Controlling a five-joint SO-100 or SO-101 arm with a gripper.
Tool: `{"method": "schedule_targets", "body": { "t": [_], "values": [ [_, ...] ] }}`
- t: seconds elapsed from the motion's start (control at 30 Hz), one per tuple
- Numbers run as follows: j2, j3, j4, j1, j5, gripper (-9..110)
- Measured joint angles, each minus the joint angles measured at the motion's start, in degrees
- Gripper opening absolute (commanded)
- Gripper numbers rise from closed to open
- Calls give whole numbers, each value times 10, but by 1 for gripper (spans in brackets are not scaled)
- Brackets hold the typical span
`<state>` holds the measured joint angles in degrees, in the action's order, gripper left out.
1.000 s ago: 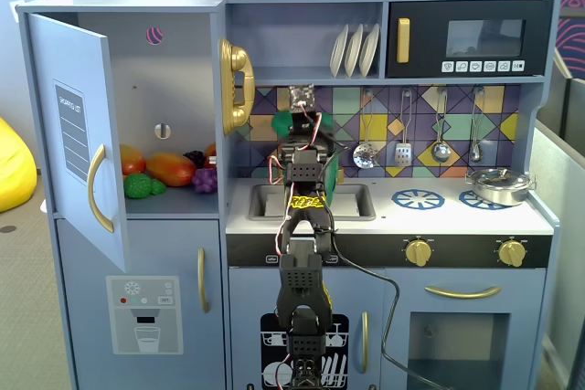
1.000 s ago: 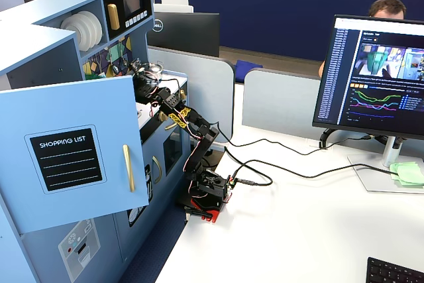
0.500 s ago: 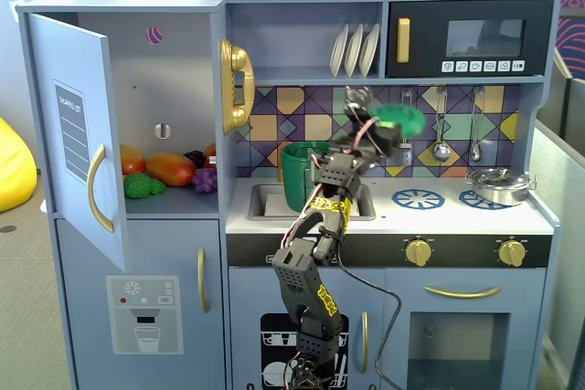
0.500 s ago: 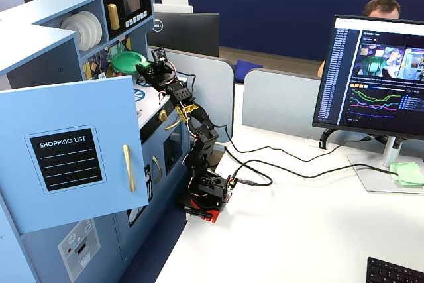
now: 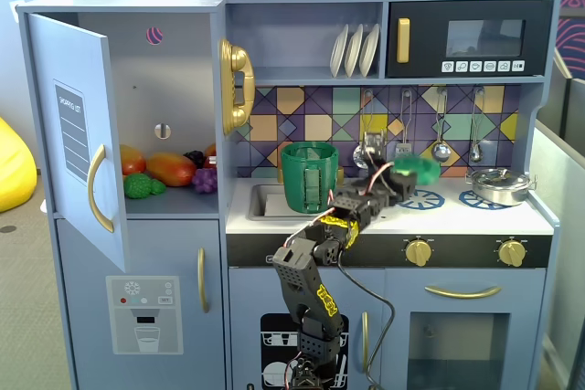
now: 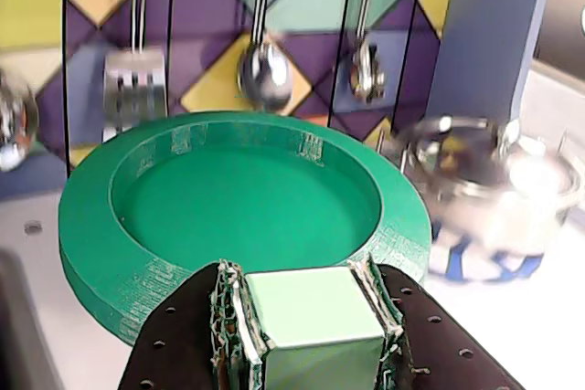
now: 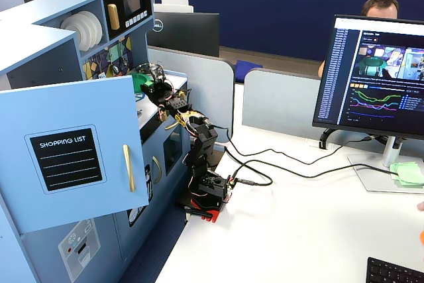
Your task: Take off the lid from the green recipient and place it on the counter
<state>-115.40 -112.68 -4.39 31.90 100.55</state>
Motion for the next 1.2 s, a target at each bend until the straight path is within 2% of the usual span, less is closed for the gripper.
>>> {"method": "schedule_targets", "body": {
  "t": [0.23, 0.67, 0.93, 1.2],
  "values": [
    [1, -81, -62, -1, 0, 0],
    [38, -105, -109, 12, 0, 0],
    [38, -105, -110, 15, -19, 28],
    [8, -69, -11, 15, -50, 26]
  ]
}}
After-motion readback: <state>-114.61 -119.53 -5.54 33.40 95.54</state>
